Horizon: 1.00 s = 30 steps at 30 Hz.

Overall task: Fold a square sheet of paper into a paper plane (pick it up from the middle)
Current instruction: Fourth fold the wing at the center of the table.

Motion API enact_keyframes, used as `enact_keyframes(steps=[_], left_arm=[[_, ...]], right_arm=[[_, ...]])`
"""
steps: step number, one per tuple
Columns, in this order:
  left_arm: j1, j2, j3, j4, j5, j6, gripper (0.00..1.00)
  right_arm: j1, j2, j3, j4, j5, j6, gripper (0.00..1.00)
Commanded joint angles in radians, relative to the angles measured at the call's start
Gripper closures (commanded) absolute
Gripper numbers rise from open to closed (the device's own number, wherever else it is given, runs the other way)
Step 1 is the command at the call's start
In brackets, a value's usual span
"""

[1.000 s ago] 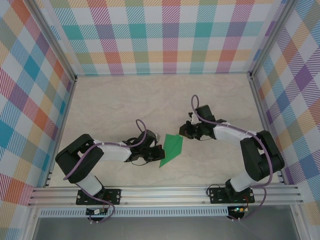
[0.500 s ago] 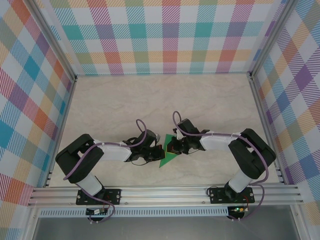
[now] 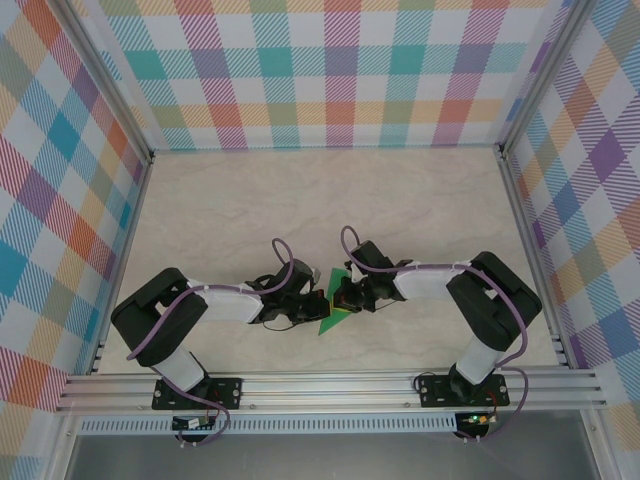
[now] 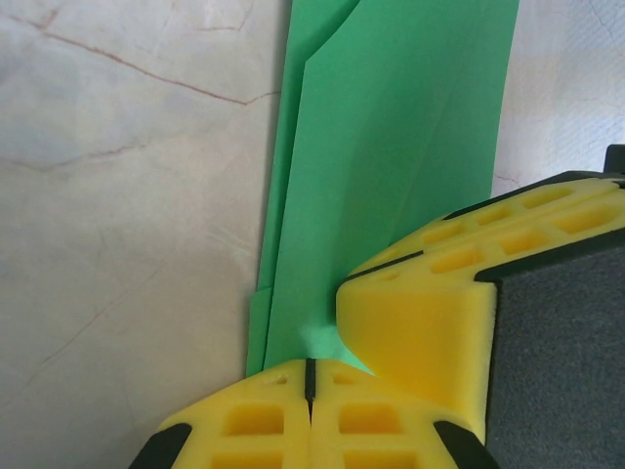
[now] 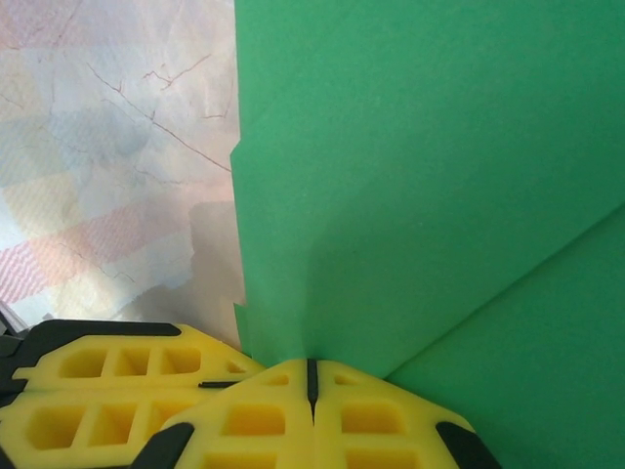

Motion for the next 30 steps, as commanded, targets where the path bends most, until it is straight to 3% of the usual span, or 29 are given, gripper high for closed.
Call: enact_keyframes(steps=[1,7,18,30], left_arm=[[0.003,0.075,-0.069,-0.251,-0.139,0.02,1.0],[0.006,0.081,-0.082,-0.242,-0.141,0.021,1.0],[0.006,0.078,-0.089,-0.233,-0.135,0.019,1.0],[0.005,0.067,-0.103,-0.238,-0.139,0.019,1.0]], right_arm=[[0.002,0.016,0.018,-0.098,0.165,-0.032,1.0],[-0.021,0.027,0.041,-0.109,0.222,-0.059,1.0],[-0.138,0.01,-0.053,0.09,0.093,-0.071,1.0],[-0.282,0.045,-0.003,0.07,0.032,-0.129,0.98]])
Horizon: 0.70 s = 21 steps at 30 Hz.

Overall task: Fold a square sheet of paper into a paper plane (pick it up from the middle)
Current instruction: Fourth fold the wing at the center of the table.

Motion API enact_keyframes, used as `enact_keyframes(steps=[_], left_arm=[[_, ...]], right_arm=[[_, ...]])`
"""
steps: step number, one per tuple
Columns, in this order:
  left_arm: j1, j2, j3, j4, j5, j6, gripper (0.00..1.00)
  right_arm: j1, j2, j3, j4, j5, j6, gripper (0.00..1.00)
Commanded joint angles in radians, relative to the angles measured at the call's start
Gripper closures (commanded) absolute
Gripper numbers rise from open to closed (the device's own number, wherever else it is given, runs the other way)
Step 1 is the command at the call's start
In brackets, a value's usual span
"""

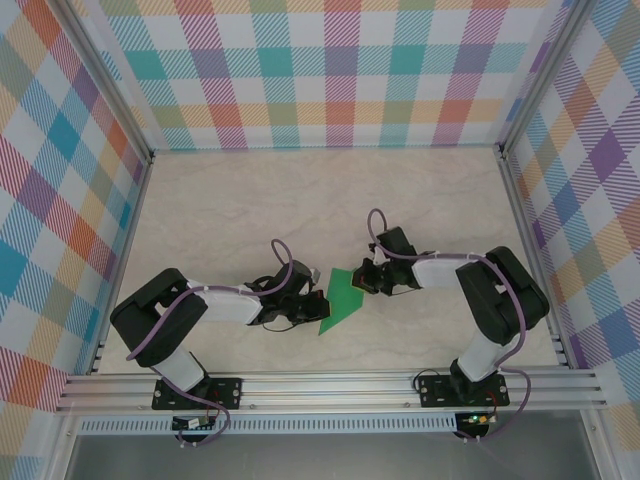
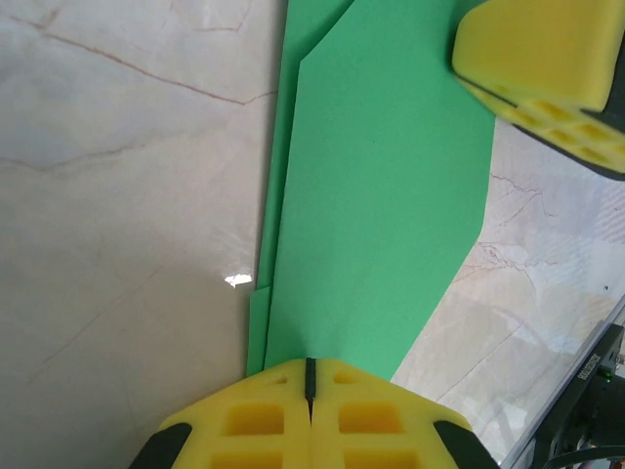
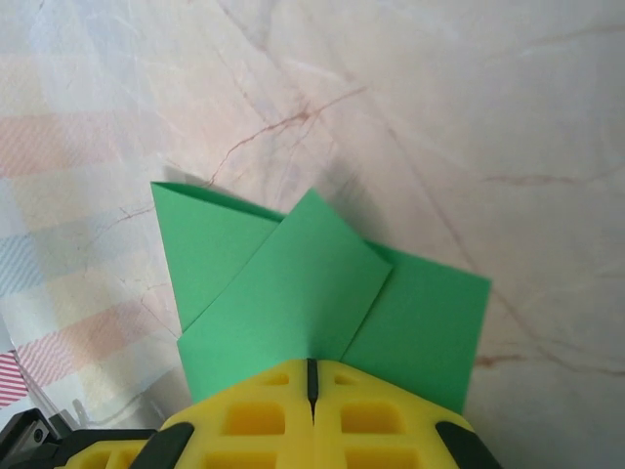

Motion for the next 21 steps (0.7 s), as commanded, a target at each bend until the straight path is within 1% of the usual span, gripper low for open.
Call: enact_keyframes(steps=[1,5,9,12,17,21], left_arm=[[0.006,0.071,-0.081,-0.268,-0.139,0.02,1.0],[0.005,0.071,-0.078,-0.271,-0.137,0.021,1.0],[0.006,0.069,-0.072,-0.275,-0.136,0.022,1.0],[0.006,0.062,-0.071,-0.274,-0.134,0.021,1.0],[0.005,0.058,-0.062,-0.283,-0.136,0.02,1.0],[0.004,0.057,-0.058,-0.281,-0.128,0.022,1.0]], right_arm=[[-0.055,0.044,0.031,-0.012,0.057,-0.049,0.98],[-0.095,0.036,0.07,-0.035,0.012,-0.064,0.97],[-0.097,-0.017,0.1,-0.076,-0.02,-0.075,0.95],[-0.088,-0.038,0.091,-0.064,-0.075,-0.053,0.94],[0.002,-0.049,0.052,-0.02,-0.087,-0.011,0.94],[0.06,-0.023,0.036,-0.007,-0.075,-0.003,0.94]])
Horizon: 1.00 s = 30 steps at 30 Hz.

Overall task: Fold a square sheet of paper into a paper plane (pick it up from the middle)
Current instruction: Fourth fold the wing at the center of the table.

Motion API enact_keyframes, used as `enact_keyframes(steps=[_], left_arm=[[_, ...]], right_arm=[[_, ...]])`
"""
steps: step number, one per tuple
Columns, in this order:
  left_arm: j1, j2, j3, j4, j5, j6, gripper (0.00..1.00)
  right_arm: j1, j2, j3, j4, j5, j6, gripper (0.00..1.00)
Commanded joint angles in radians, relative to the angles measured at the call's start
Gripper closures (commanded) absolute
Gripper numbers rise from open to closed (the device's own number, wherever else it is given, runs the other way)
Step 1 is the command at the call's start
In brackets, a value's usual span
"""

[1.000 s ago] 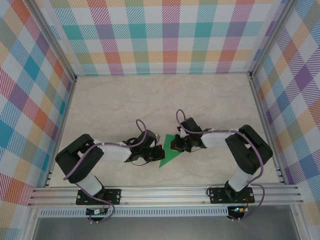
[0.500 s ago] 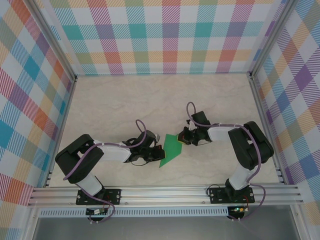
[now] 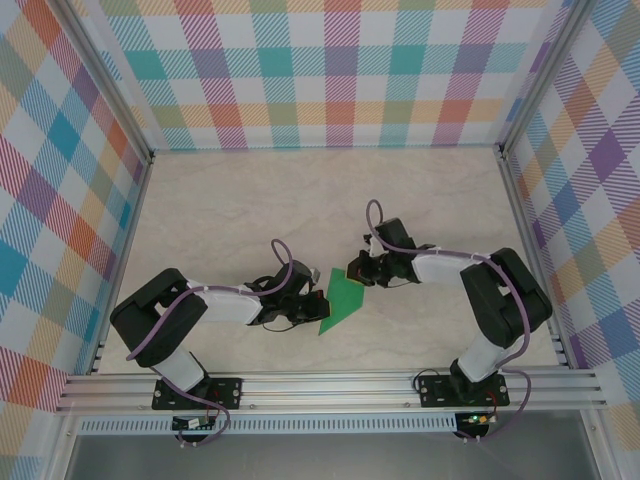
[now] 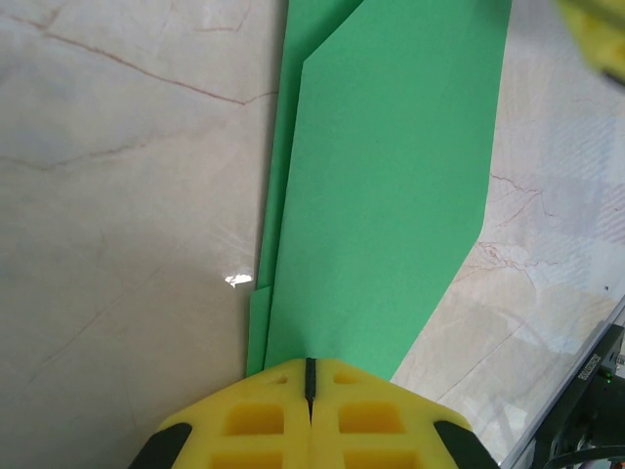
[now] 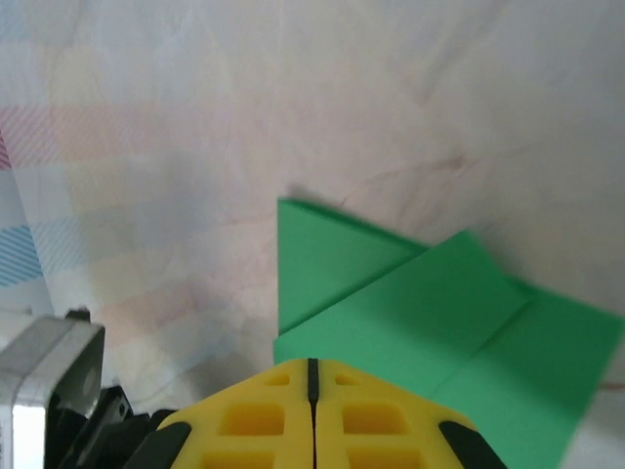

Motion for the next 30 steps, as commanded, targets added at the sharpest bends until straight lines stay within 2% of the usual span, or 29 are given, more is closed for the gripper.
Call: enact_keyframes(steps=[1,5,8,13,20,27,30], left_arm=[[0.005,0.059,-0.06,-0.277,-0.123,0.023,1.0],[0.005,0.052,-0.057,-0.27,-0.109,0.018,1.0],[0.004,0.041,-0.043,-0.282,-0.102,0.02,1.0],[0.005,-0.009,-0.008,-0.331,-0.101,0.015,0.98],[0.007,-0.122,0.176,-0.462,-0.123,0.019,0.91],[0.01,-0.048,0.247,-0.316,0.036,-0.016,0.9],[0.009,0.003,0.24,-0.267,0.053,-0.036,0.9]], right_arm=[[0.037,0.018,-0.024,0.021,-0.011,0.013,0.94],[0.041,0.097,-0.03,-0.003,0.014,-0.029,0.96],[0.041,0.15,-0.035,0.004,-0.01,-0.055,0.97],[0.041,0.156,-0.041,-0.028,0.042,-0.066,0.97],[0.041,0.151,-0.045,-0.052,0.06,-0.075,0.98],[0.041,0.145,-0.047,-0.053,0.064,-0.066,0.98],[0.041,0.146,-0.048,-0.05,0.064,-0.059,0.98]])
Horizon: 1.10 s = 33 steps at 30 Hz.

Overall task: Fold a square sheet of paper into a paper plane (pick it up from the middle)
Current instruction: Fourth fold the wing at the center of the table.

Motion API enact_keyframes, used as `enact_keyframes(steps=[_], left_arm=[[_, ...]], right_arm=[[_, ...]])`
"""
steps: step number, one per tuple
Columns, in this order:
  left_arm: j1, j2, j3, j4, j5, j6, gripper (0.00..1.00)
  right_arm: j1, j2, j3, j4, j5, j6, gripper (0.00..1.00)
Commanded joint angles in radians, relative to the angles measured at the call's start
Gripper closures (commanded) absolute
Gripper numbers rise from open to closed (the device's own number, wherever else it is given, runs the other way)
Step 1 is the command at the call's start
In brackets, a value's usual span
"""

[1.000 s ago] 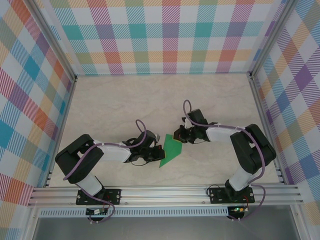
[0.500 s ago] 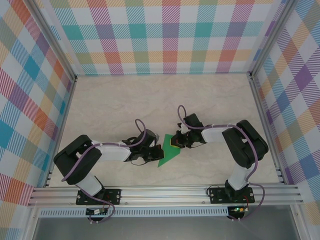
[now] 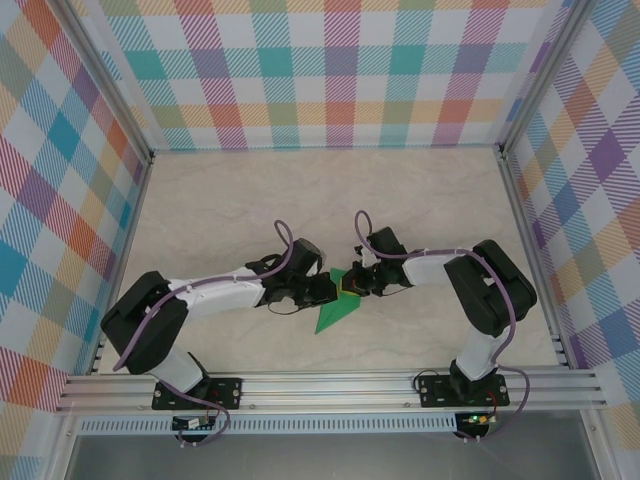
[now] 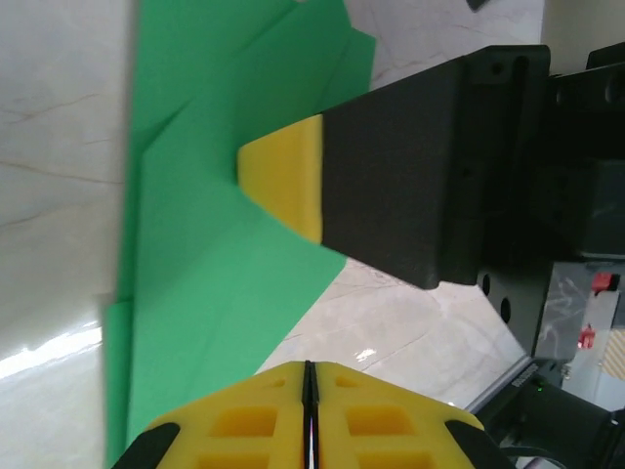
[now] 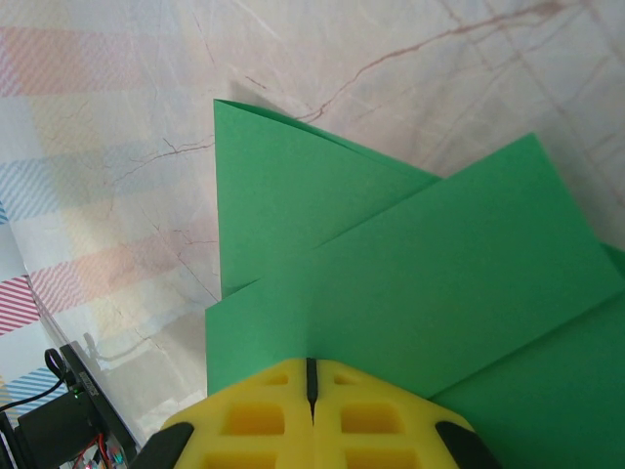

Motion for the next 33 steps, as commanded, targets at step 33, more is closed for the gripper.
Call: enact_keyframes(steps=[33], left_arm=[[0.018,0.044,-0.293,0.102,0.053,-0.086,0.91]], right_arm=[[0.008,0.057,-0.048,-0.11,0.129,-0.018,0.98]])
